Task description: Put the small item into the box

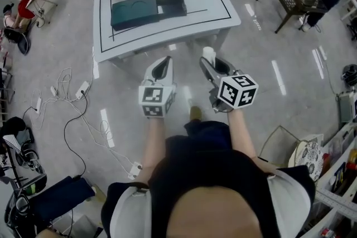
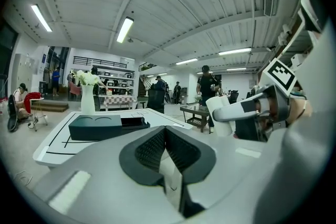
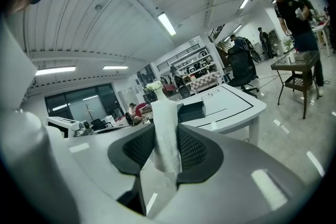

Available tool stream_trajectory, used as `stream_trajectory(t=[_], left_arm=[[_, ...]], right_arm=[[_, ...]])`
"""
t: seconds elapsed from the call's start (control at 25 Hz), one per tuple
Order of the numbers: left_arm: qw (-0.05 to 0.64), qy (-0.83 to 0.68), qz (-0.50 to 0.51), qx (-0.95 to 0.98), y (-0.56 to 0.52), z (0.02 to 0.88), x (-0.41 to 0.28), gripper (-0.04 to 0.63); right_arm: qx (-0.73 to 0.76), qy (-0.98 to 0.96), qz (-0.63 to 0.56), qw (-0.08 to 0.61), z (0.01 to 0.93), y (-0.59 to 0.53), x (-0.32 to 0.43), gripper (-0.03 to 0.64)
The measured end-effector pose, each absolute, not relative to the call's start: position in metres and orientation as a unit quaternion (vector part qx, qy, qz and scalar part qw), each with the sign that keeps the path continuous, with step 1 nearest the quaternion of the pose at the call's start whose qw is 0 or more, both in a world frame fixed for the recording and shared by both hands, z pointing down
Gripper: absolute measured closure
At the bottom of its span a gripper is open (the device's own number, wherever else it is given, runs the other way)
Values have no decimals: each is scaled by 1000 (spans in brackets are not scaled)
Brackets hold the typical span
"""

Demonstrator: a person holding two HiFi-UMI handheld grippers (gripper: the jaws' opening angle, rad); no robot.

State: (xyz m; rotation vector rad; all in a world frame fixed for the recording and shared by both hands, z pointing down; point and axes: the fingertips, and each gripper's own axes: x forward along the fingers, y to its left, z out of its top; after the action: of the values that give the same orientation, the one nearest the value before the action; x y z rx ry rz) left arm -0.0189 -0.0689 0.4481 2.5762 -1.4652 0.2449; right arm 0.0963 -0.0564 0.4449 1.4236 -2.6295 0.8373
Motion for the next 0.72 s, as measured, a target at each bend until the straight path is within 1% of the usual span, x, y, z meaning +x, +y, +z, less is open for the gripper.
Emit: stream_trajectory(t=[0.72], left_arm=[[85,-521,89,845,-116,455,-12,586]], right_arm=[[431,-860,272,25,453,-112,106,488]])
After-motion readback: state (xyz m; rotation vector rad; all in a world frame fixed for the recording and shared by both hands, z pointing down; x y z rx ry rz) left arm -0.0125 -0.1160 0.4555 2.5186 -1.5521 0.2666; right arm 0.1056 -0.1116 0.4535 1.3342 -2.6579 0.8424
